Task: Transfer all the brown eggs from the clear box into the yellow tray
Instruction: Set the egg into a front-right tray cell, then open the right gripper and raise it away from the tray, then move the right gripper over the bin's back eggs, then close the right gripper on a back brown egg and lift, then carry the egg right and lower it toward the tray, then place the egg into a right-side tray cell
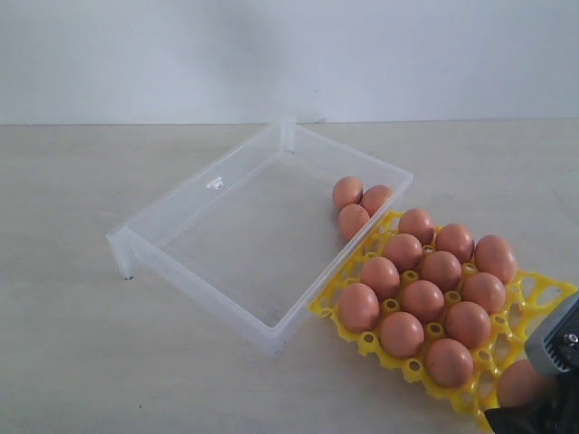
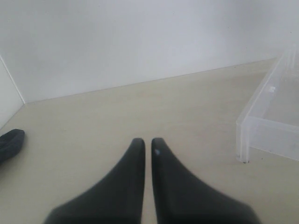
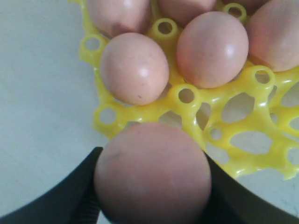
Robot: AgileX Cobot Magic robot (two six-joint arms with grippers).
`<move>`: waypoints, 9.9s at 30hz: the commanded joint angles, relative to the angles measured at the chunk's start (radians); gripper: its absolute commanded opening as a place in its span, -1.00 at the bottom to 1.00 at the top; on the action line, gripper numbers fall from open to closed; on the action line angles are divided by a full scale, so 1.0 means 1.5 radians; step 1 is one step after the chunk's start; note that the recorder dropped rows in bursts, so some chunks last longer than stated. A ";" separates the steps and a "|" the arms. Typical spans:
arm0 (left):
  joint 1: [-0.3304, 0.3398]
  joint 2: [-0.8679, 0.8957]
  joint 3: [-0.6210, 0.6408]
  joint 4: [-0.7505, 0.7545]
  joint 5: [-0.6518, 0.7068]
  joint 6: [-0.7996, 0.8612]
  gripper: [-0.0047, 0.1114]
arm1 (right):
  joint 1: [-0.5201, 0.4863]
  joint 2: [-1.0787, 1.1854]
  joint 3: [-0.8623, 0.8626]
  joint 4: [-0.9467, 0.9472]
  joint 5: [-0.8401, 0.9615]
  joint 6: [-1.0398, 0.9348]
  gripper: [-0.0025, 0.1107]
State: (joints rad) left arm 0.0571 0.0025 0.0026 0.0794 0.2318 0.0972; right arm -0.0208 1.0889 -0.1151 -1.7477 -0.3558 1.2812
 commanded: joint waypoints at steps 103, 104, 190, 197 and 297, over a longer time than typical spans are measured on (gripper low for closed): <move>-0.005 -0.002 -0.002 -0.003 -0.004 -0.002 -0.85 | 0.199 0.712 -1.166 1.263 1.019 -0.955 0.20; -0.005 -0.002 -0.002 -0.003 -0.004 -0.002 -0.85 | 0.199 0.716 -1.166 1.258 1.015 -0.943 0.20; -0.005 -0.002 -0.002 -0.003 -0.004 -0.002 -0.85 | 0.144 0.224 -0.457 1.590 0.054 -0.982 -0.96; -0.005 -0.002 -0.002 -0.003 -0.004 -0.002 -0.85 | -0.024 0.077 -0.330 1.609 0.269 -0.978 -0.96; -0.005 -0.002 -0.002 -0.003 -0.004 -0.002 -0.85 | -0.104 0.058 -0.132 2.029 0.480 -1.780 0.33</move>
State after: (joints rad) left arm 0.0571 0.0025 0.0026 0.0794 0.2318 0.0972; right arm -0.1721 1.1732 -0.3115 1.2808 0.3690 -1.3858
